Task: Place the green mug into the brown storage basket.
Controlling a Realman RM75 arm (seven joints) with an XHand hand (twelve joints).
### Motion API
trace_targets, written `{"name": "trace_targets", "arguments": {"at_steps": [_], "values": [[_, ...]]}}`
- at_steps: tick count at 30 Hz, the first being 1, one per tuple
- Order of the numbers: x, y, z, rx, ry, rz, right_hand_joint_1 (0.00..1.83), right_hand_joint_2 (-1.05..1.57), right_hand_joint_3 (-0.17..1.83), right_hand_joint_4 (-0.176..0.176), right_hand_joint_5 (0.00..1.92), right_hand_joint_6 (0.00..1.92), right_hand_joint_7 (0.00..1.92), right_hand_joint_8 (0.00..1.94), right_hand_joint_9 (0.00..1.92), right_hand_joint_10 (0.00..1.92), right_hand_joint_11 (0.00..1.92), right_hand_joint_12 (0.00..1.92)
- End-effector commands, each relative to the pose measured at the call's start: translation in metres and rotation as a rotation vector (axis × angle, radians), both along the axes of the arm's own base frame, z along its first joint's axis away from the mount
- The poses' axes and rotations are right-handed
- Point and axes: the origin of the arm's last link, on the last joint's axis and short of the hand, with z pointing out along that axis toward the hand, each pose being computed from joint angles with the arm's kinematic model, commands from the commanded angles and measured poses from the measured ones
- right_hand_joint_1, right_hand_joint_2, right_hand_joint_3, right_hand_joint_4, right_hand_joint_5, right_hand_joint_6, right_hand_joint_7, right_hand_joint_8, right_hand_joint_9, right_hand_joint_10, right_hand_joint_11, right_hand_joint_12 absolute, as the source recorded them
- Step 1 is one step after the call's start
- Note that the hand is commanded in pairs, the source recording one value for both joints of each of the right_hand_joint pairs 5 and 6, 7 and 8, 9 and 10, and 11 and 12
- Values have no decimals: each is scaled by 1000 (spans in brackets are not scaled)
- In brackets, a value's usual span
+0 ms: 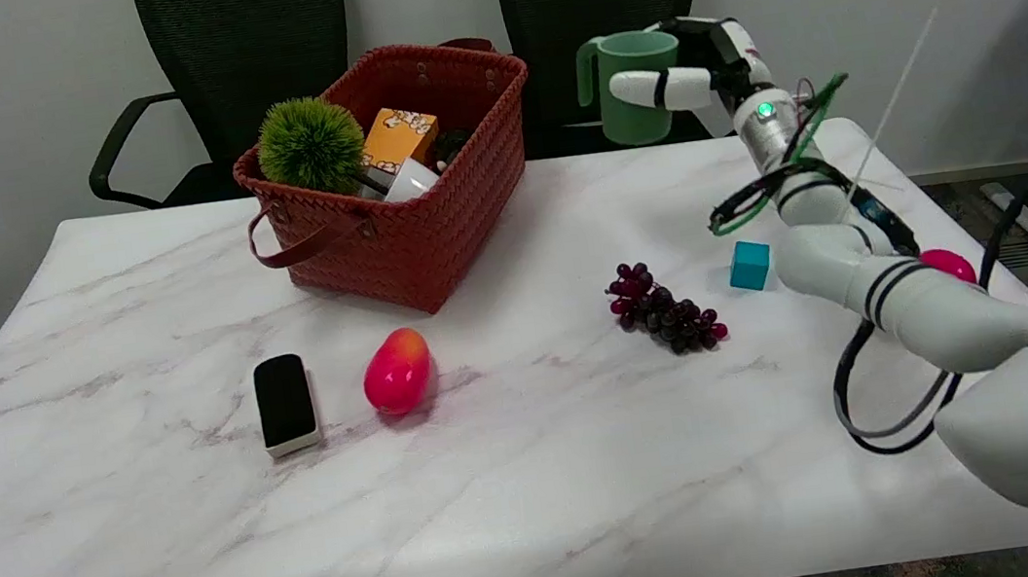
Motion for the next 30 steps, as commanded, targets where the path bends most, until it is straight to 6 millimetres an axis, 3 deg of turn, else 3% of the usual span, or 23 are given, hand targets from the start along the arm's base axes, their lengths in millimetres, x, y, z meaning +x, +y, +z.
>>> {"name": "trace_targets", "arguments": {"at_steps": [1, 8, 13, 22, 30], "values": [[81, -60, -52, 153, 7, -16, 1321, 990, 506, 0, 841, 841, 1218, 1218, 1253, 1253, 1039, 1039], [114, -88, -79, 190, 48, -89, 1317, 1011, 503, 0, 837, 837, 1220, 1220, 1254, 1254, 1042, 1042], [121, -104, -100, 211, -15, -138, 1313, 1013, 501, 0, 833, 833, 1219, 1219, 1250, 1250, 1037, 1037], [134, -114, -130, 266, -43, -163, 1282, 1069, 498, 0, 856, 856, 1235, 1235, 1265, 1265, 1055, 1055], [127, -117, -151, 311, -101, -190, 1254, 1147, 489, 0, 877, 877, 1252, 1252, 1286, 1286, 1082, 1082]]}}
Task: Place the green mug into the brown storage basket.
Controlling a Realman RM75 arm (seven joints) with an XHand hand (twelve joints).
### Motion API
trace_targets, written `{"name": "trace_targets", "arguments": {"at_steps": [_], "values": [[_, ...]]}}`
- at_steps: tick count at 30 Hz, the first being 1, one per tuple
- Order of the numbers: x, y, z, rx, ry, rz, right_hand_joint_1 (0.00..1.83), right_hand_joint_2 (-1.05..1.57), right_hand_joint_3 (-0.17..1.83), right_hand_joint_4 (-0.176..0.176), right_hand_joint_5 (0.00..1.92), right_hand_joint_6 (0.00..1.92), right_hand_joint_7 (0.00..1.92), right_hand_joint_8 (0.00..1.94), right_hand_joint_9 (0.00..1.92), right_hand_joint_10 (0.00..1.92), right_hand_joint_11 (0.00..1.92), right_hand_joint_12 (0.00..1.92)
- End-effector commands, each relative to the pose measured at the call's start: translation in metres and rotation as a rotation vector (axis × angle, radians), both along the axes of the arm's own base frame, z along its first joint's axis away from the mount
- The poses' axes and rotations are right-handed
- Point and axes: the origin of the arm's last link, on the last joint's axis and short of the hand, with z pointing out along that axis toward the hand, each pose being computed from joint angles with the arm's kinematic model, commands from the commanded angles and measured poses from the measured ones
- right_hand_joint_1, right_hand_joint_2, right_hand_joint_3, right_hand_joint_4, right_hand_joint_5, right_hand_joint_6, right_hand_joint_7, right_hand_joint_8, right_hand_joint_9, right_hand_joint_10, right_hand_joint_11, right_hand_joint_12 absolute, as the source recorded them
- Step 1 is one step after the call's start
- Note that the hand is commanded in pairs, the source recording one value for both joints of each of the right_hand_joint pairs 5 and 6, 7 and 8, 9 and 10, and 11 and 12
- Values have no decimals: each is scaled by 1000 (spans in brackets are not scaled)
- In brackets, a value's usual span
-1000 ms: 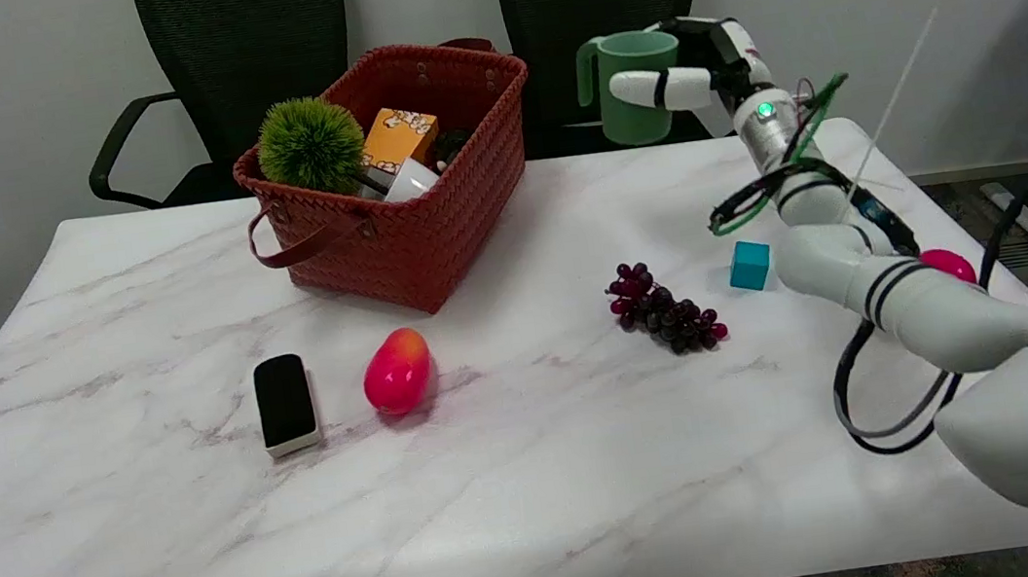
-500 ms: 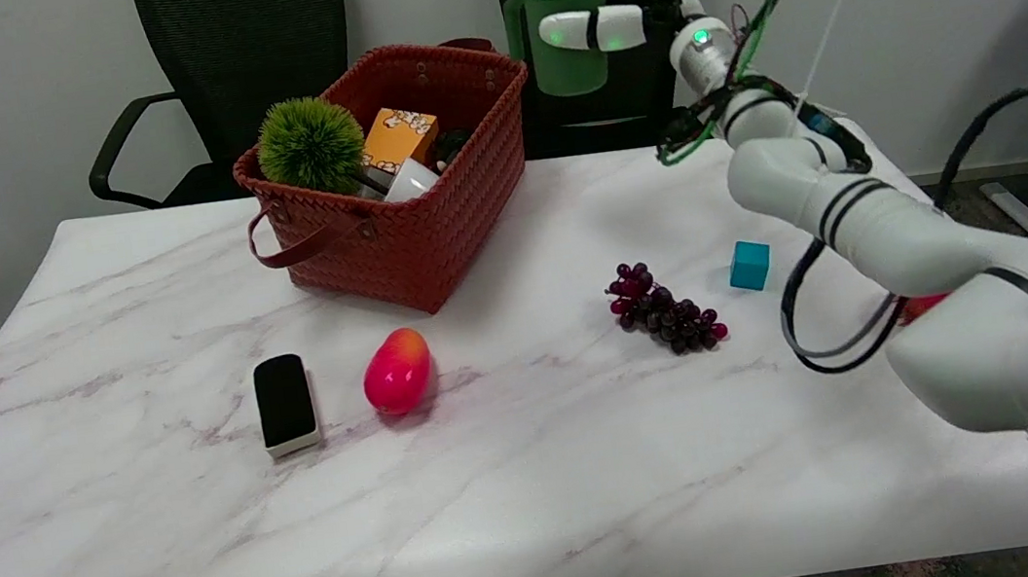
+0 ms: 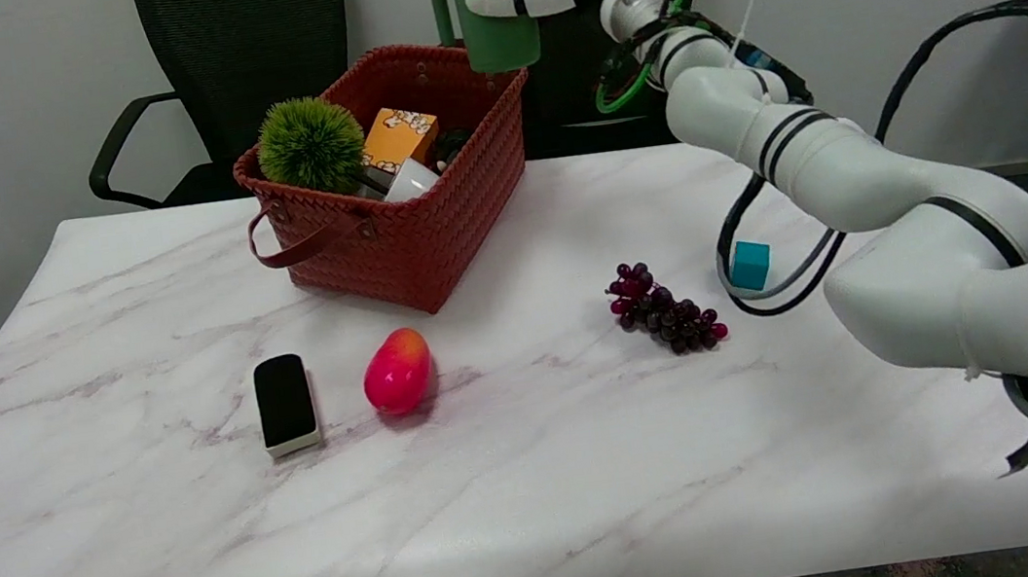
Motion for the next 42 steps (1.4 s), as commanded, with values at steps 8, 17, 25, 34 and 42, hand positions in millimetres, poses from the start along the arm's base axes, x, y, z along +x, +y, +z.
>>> {"name": "trace_targets", "arguments": {"at_steps": [8, 17, 25, 34, 42], "values": [[1, -18, -64, 128, -91, -139, 1239, 1163, 485, 0, 875, 875, 1250, 1250, 1283, 1283, 1079, 1079], [-16, -18, -83, 162, -99, -206, 1234, 1165, 484, 0, 873, 873, 1248, 1248, 1281, 1281, 1076, 1076], [-15, -20, -95, 181, -87, -230, 1231, 1171, 482, 0, 876, 876, 1243, 1243, 1276, 1276, 1073, 1073], [-17, -22, -94, 173, -105, -251, 1228, 1176, 488, 0, 880, 880, 1240, 1240, 1264, 1264, 1057, 1057], [-12, -22, -87, 158, -105, -234, 1218, 1188, 488, 0, 881, 881, 1240, 1240, 1261, 1261, 1051, 1051]]}}
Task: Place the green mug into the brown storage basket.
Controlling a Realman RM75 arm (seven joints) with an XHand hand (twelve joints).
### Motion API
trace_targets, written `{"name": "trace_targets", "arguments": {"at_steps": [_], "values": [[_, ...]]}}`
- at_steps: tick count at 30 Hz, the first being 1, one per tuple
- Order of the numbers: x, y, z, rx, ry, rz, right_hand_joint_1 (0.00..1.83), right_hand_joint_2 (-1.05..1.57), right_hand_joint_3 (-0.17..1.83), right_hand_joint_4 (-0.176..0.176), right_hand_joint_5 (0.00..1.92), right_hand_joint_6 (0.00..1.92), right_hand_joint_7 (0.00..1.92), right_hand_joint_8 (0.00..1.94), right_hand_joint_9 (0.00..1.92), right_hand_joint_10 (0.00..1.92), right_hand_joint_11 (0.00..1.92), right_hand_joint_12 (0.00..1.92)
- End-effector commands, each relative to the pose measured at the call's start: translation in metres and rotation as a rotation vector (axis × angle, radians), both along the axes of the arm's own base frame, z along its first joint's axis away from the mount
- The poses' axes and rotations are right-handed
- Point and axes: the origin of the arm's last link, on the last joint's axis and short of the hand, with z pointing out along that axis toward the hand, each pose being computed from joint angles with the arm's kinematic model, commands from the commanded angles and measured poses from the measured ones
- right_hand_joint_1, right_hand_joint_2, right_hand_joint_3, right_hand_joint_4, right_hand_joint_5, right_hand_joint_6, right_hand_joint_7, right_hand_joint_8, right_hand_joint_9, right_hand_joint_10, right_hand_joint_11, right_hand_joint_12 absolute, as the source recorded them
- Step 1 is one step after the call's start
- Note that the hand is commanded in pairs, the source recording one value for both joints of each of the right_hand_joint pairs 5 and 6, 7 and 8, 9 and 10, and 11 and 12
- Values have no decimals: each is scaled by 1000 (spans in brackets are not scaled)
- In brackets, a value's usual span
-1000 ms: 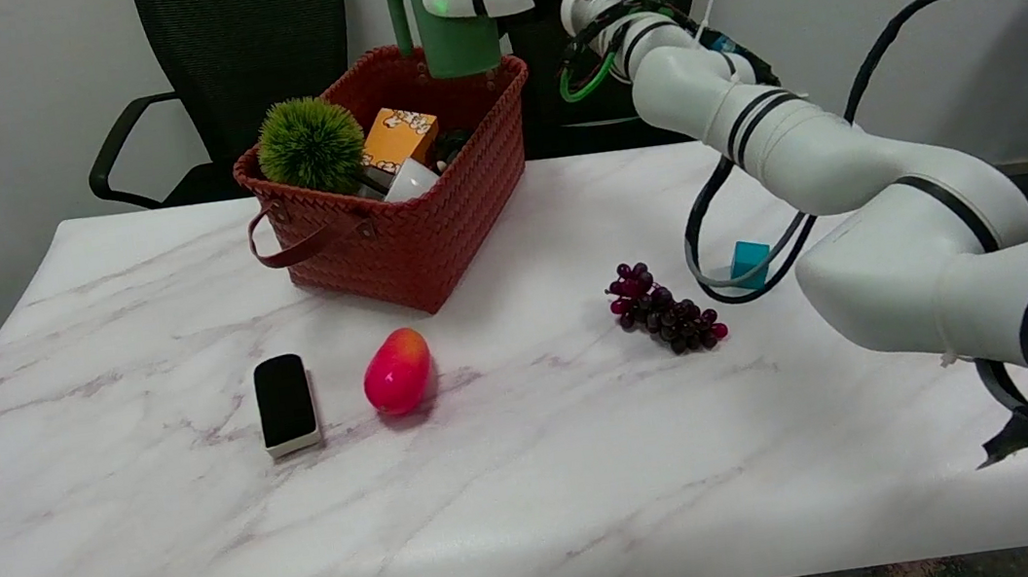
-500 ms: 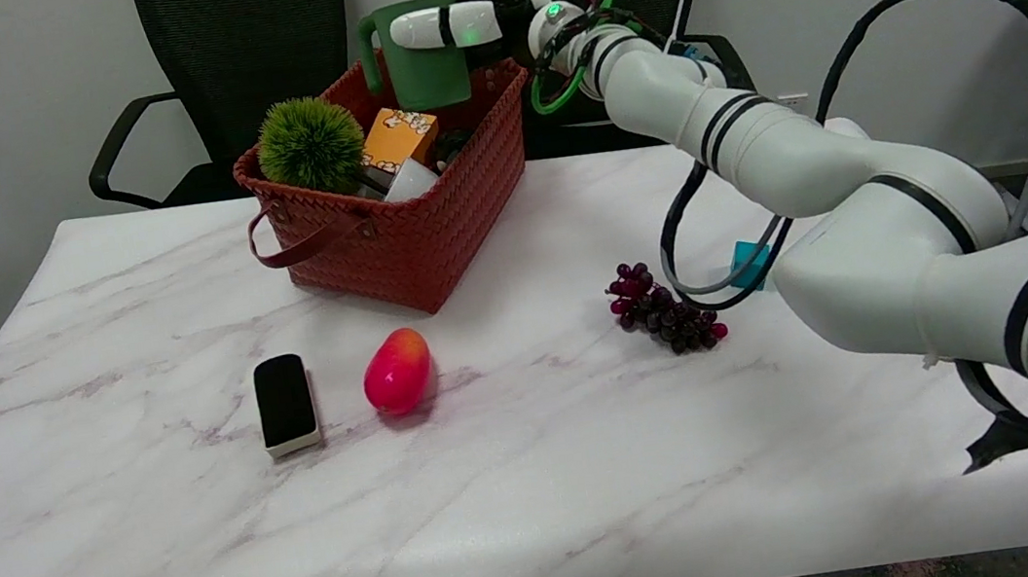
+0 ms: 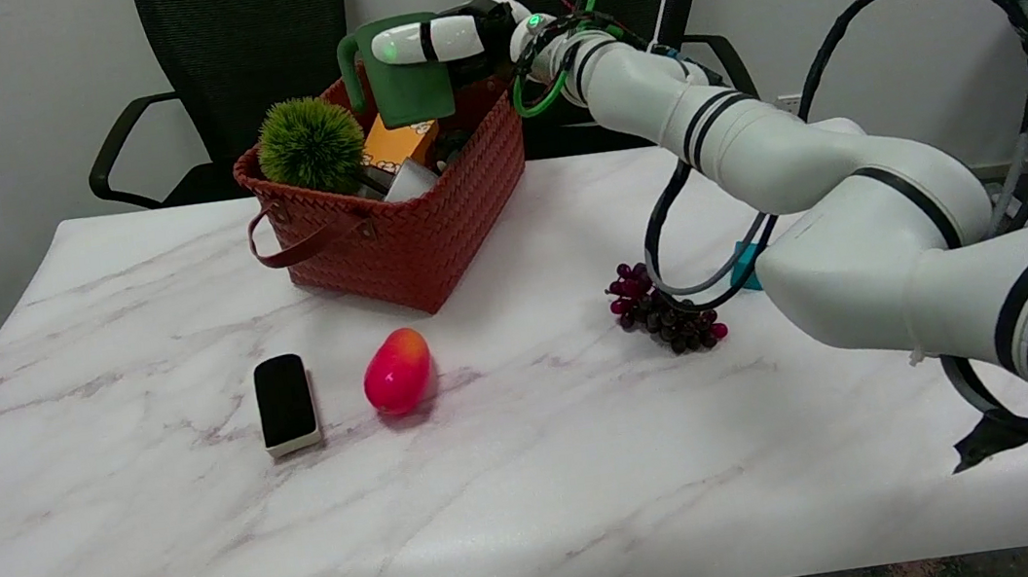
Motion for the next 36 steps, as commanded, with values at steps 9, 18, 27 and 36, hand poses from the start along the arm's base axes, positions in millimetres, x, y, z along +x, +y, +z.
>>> {"name": "trace_targets", "arguments": {"at_steps": [9, 18, 27, 36], "values": [[-6, -1, 15, -40, 54, -32, 1212, 1195, 489, 0, 885, 885, 1240, 1240, 1254, 1254, 1042, 1042], [-21, 4, 36, -75, 45, -53, 1201, 1200, 524, 0, 901, 901, 1238, 1238, 1216, 1216, 1004, 1004], [-21, 6, 42, -76, 50, -49, 1217, 1080, 687, 0, 898, 898, 1162, 1162, 894, 894, 918, 918], [-24, 7, 46, -86, -4, -50, 1223, 909, 873, 0, 868, 868, 1103, 1103, 576, 576, 624, 624]]}}
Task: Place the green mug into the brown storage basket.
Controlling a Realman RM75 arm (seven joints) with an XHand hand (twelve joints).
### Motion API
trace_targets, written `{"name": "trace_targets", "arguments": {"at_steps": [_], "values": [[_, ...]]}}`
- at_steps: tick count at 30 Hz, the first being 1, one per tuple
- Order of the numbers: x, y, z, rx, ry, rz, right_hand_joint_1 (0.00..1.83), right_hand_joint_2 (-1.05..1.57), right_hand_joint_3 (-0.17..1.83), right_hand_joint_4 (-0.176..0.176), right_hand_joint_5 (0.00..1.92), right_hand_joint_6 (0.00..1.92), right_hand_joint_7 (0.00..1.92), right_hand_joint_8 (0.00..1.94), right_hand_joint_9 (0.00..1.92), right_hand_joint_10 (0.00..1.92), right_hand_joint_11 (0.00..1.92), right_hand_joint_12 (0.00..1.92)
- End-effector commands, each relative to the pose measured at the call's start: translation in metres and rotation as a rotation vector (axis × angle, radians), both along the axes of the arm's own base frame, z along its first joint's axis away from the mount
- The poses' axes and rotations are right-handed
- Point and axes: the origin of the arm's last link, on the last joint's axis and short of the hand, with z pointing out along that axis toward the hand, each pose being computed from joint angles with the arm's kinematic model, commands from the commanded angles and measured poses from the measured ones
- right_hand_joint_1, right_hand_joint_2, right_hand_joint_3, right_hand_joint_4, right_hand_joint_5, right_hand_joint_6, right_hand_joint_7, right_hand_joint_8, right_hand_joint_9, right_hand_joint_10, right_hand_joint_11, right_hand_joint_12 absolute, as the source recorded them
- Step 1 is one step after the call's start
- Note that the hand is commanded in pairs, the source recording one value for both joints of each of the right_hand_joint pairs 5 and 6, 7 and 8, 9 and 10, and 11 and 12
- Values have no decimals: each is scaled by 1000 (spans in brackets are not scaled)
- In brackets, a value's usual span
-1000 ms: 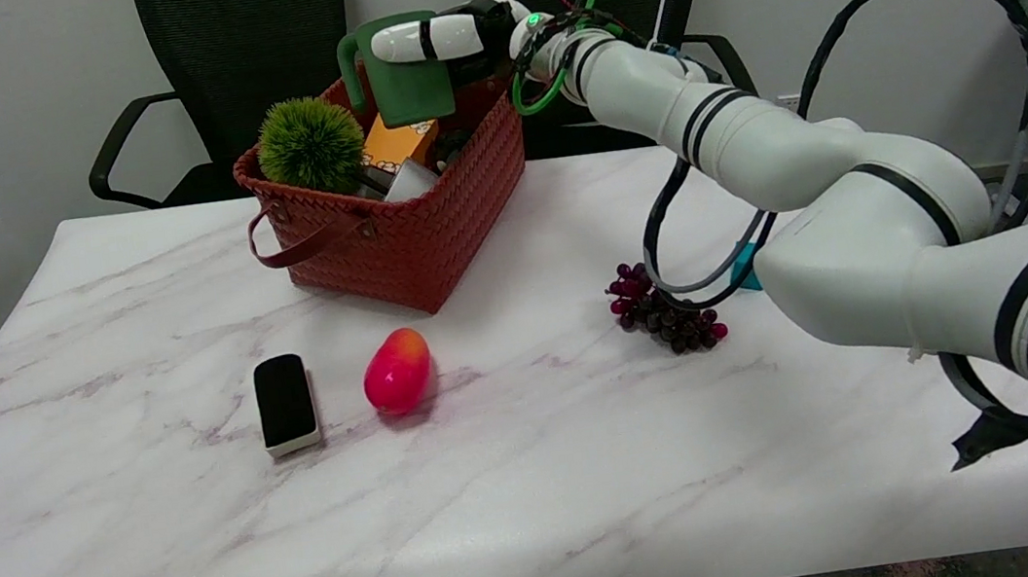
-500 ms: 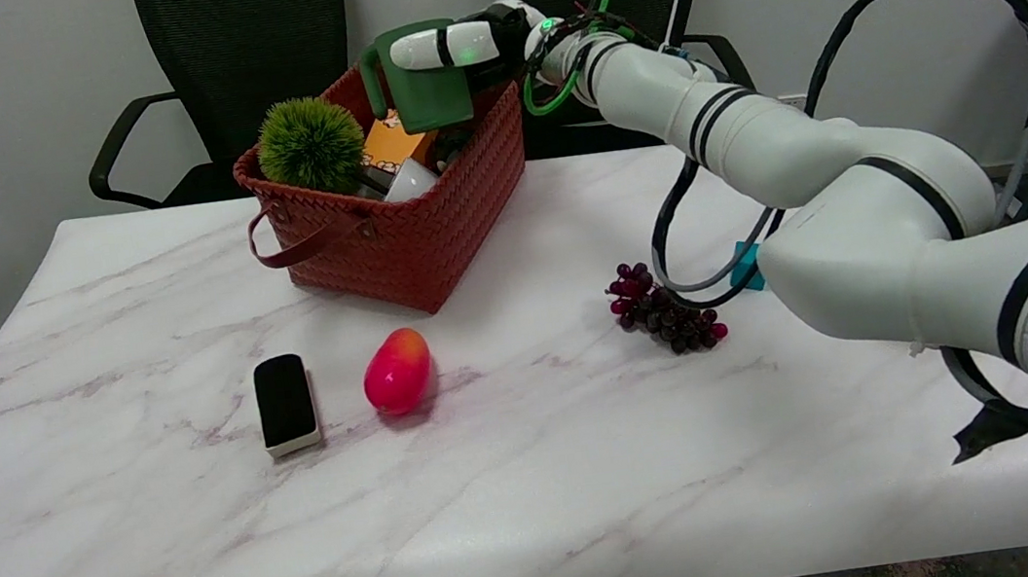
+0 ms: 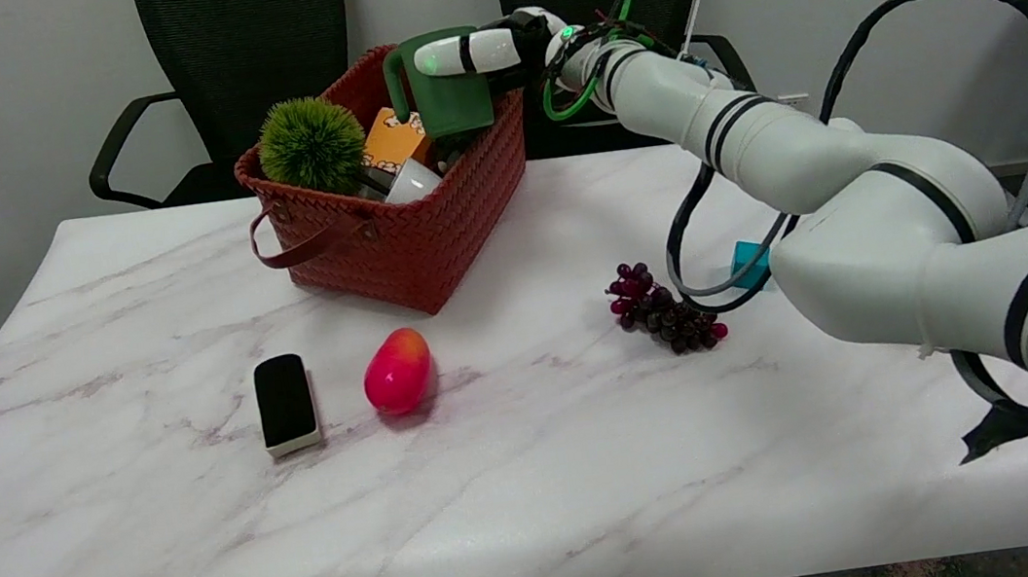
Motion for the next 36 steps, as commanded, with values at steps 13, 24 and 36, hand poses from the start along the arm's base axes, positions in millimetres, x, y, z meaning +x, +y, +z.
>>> {"name": "trace_targets", "arguments": {"at_steps": [13, 24, 36], "values": [[1, 3, 9, -4, -3, 23, 1224, 421, 1105, 0, 687, 687, 542, 542, 280, 280, 349, 349], [2, 3, 6, 1, -25, 30, 1182, 253, 1132, 0, 565, 565, 308, 308, 25, 25, 0, 0], [-2, 4, 6, 2, -26, 23, 1140, 28, 1008, 0, 247, 247, 200, 200, 0, 0, 0, 0]]}}
